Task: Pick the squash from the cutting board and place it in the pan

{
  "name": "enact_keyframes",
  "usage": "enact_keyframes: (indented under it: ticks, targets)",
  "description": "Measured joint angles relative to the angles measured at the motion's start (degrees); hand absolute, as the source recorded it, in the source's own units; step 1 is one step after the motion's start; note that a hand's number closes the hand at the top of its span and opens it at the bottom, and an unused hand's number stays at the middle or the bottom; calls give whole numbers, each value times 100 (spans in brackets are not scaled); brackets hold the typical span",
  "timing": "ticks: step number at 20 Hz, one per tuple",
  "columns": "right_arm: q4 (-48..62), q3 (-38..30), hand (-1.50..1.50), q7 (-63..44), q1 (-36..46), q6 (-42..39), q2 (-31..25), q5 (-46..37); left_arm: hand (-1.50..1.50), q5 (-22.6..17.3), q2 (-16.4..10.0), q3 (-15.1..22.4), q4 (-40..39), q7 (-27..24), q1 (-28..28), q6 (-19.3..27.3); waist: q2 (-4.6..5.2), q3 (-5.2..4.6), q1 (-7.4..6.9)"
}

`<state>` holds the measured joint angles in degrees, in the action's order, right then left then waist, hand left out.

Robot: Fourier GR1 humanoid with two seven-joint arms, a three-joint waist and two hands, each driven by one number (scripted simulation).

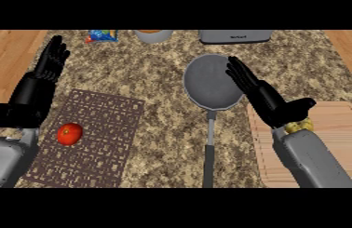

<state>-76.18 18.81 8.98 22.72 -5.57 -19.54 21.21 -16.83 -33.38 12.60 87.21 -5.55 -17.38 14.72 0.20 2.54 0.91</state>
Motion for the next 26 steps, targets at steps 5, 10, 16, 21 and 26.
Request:
enact_keyframes:
  ticks: [5, 10, 16, 21, 26]
  targets:
    - [150, -139, -150, -134, 128, -11, -516, -343, 0, 93, -224, -90, -525, 591, 353, 144, 5, -180, -99]
    - [340, -503, 150, -69, 282, 821, -1436, -1360, 0, 89, -293, -141, -1054, 996, 789, 307, -58, -308, 97]
    - [137, -1126, -150, 653, -777, 2426, -1280, -1805, 0, 39, -262, -238, -1379, 1274, 1141, 372, -50, -263, 107]
    - [-793, -976, -150, 270, -1484, 2627, -1724, -2439, 0, 124, -206, -276, -1464, 1434, 1108, 277, -47, -262, 42]
    - [-1510, -618, -150, -1223, -1476, 2383, -2492, -3298, 0, 207, -191, -275, -1514, 1530, 1019, 253, -54, -276, -4]
